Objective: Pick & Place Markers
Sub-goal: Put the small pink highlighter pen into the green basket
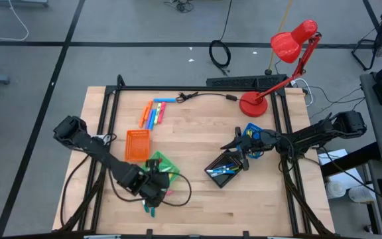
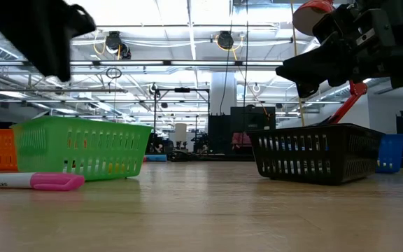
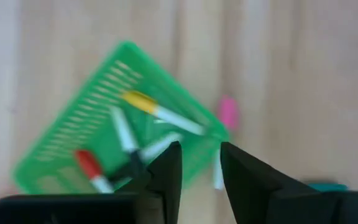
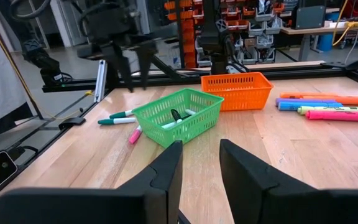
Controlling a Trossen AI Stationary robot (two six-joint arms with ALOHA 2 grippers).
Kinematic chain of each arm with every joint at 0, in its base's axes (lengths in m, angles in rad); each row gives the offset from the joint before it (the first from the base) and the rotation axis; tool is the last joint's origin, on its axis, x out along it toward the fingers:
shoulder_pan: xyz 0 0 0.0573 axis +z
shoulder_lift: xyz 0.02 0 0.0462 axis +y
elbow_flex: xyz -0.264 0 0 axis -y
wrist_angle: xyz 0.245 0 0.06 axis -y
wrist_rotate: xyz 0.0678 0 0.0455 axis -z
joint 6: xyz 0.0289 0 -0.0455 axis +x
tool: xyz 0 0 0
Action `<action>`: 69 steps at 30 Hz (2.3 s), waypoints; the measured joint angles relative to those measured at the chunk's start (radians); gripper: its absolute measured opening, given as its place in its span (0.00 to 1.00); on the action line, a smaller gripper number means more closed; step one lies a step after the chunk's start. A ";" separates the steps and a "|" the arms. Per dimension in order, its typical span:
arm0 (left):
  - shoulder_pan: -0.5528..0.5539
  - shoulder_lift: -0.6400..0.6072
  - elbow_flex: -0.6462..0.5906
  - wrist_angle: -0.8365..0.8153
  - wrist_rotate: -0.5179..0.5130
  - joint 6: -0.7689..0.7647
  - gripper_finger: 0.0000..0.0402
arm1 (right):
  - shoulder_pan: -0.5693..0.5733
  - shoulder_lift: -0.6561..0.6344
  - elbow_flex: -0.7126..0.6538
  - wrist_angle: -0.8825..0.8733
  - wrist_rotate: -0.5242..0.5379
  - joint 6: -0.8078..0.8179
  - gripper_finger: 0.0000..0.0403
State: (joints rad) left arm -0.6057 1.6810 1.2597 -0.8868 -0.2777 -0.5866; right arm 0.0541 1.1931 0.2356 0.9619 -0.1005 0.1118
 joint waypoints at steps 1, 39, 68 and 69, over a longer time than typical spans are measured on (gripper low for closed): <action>-0.012 0.000 -0.009 0.019 0.008 -0.021 0.27 | 0.000 0.000 0.000 0.000 0.000 0.000 0.23; -0.077 0.010 -0.435 0.584 -0.012 -0.243 0.36 | 0.000 0.000 0.000 -0.002 0.000 0.000 0.23; -0.107 0.012 -0.451 0.722 0.084 -0.130 0.09 | 0.000 0.000 0.000 -0.002 0.003 0.000 0.23; -0.113 0.012 -0.438 0.733 0.097 -0.105 0.09 | 0.000 0.000 0.000 -0.002 0.003 0.000 0.23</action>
State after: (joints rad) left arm -0.7192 1.6928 0.8219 -0.1540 -0.1805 -0.6919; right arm 0.0544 1.1931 0.2356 0.9596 -0.0975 0.1116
